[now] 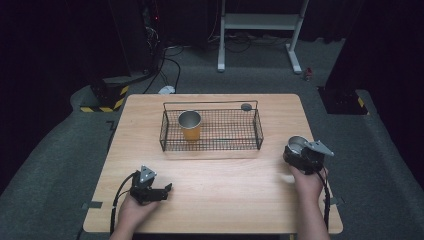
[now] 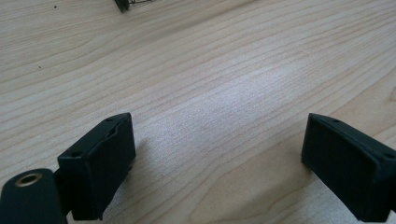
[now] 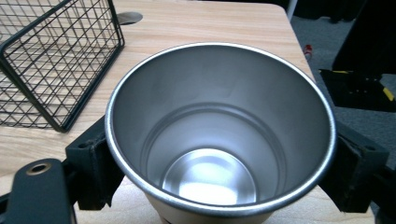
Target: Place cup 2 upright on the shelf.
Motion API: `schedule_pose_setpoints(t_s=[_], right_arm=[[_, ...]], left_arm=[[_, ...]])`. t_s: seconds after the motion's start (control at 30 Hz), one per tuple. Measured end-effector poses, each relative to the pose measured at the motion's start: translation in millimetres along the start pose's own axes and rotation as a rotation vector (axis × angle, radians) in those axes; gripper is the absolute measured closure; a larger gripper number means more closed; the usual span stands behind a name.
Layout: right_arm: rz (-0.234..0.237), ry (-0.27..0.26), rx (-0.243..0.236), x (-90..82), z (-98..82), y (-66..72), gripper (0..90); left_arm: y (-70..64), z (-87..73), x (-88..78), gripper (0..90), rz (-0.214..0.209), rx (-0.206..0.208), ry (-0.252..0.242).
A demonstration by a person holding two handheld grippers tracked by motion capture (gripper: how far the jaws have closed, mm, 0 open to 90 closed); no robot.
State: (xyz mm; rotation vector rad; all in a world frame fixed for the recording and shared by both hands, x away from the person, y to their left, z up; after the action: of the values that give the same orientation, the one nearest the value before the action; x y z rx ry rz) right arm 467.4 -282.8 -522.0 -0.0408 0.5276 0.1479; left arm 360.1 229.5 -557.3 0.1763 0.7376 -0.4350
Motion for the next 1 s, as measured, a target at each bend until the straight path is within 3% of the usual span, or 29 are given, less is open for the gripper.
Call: schedule_pose_setpoints(t_s=[1.0], right_arm=[[0.016, -0.009, 0.007, -1.8, -1.6, -1.0, 18.2]], left_arm=[[0.0, 0.0, 0.0, 10.1, 0.0, -0.001, 0.0]])
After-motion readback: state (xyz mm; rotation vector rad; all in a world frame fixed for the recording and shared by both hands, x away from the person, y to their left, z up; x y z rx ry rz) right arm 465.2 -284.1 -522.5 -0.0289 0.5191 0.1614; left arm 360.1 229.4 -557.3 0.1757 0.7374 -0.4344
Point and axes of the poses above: each handheld gripper's, and its own axes: x roughly forward along the jaws, z roughly out of its top, y roughly to its left, the point moved 4 cm from there along x, roughly forward along the jaws
